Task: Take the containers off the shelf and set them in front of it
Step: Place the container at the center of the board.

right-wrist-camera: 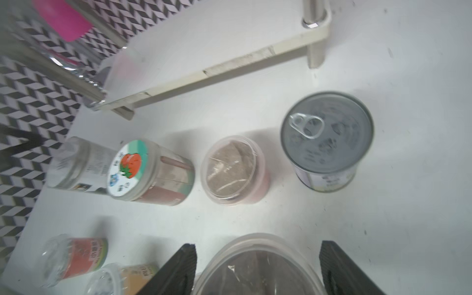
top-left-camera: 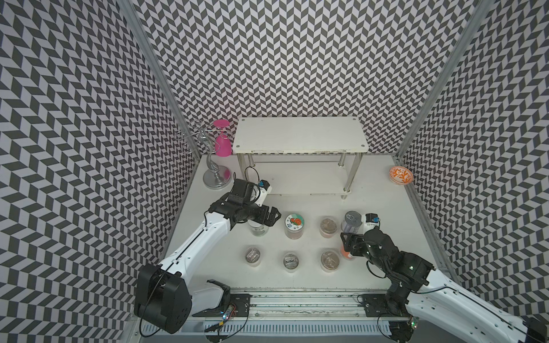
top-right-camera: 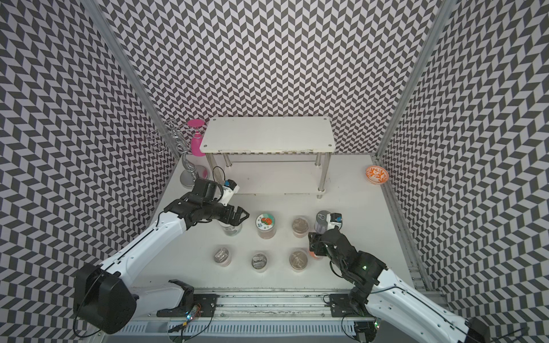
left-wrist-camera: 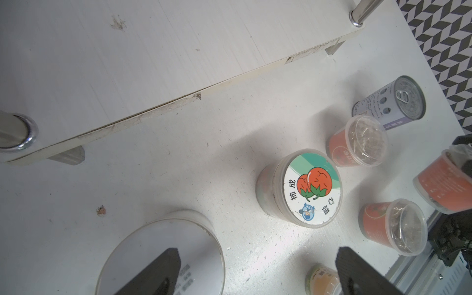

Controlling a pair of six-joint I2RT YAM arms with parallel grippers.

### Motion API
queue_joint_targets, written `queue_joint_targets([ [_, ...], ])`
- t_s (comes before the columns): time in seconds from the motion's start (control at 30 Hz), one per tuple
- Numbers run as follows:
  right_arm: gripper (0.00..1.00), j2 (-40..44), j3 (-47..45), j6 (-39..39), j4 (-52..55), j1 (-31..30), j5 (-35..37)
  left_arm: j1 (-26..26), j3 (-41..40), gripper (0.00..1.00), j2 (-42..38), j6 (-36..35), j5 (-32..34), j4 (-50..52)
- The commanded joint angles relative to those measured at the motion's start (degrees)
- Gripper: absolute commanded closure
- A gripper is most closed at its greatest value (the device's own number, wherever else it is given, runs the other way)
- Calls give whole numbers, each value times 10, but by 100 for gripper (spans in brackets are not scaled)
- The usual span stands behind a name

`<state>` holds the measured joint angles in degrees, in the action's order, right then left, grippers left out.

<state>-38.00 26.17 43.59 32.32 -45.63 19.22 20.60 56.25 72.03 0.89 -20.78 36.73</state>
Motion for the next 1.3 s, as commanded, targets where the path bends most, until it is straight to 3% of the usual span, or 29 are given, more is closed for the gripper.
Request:
queue_joint_targets([
  [0.0, 24, -26, 7, 85, 33, -3, 39, -3, -4, 0, -5, -6, -15, -14],
  [0.3, 23, -60, -27, 209, 67, -33, 93, -3, -6, 0, -11, 5, -10, -3],
  [0.73, 12, -178, 20, 352, 171, -116, 188, -3, -4, 0, 5, 1, -11, -1],
  [1.1, 4, -178, 34, 353, 174, -129, 216, -2, -4, 0, 4, 2, -12, -4],
  [1.27, 0, -177, 66, 336, 189, -128, 280, -3, 4, 0, 1, 4, 6, 0],
])
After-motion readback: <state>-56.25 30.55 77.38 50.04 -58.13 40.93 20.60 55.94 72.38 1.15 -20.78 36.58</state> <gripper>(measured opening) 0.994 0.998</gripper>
